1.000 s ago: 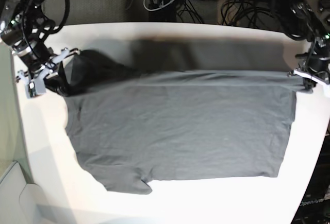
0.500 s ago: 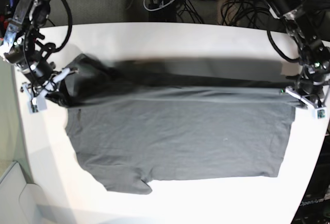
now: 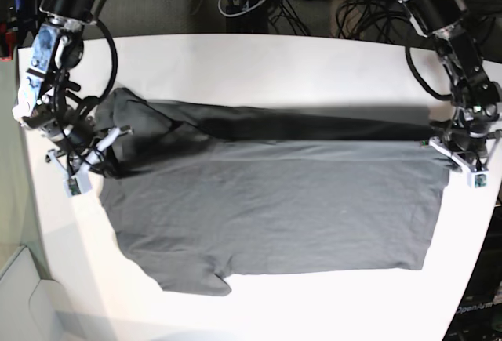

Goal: Layout the t-shirt on the table in an organized manner, then fold the t-shirt properly
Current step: 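Fold the shoulder edge over toward the hem with both grippers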

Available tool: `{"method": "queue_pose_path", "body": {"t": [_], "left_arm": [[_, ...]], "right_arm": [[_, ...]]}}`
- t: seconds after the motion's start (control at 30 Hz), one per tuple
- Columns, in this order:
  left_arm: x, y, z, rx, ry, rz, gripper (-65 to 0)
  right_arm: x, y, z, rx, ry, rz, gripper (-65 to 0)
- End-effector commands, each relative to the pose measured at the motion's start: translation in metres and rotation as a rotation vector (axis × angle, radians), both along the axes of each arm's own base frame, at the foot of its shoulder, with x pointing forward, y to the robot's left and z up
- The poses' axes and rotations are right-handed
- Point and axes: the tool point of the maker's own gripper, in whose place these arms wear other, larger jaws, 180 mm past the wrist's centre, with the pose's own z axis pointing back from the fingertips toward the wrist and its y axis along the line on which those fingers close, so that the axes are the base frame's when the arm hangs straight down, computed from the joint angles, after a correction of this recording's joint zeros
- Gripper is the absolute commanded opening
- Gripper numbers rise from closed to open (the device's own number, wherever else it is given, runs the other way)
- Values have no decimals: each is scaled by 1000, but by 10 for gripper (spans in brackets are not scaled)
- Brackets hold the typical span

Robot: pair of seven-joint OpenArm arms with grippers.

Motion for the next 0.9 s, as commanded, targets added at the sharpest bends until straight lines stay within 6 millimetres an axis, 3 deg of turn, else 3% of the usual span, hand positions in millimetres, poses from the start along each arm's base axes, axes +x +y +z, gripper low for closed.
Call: {"method": "queue_pose_path", "body": {"t": [0.0,0.23,0.43,0.6,0.87], "left_arm": [[10,8,18,25,-69,5,-614],[11,13,1,1,-40,9,-614],[19,15,3,-13,-54,18,-614],[32,15,20,-4,-123,11,-614],[38,13,25,0,-152,0,-612]], "right_arm": [[13,-3,17,4,-61,-2,-650],[15,-5,14,11,-51,-6,-650],[14,11,9,6,-36,44,-650],[14,19,7,7,-32,68,-650],[15,19,8,1,-28,71,-650]]}}
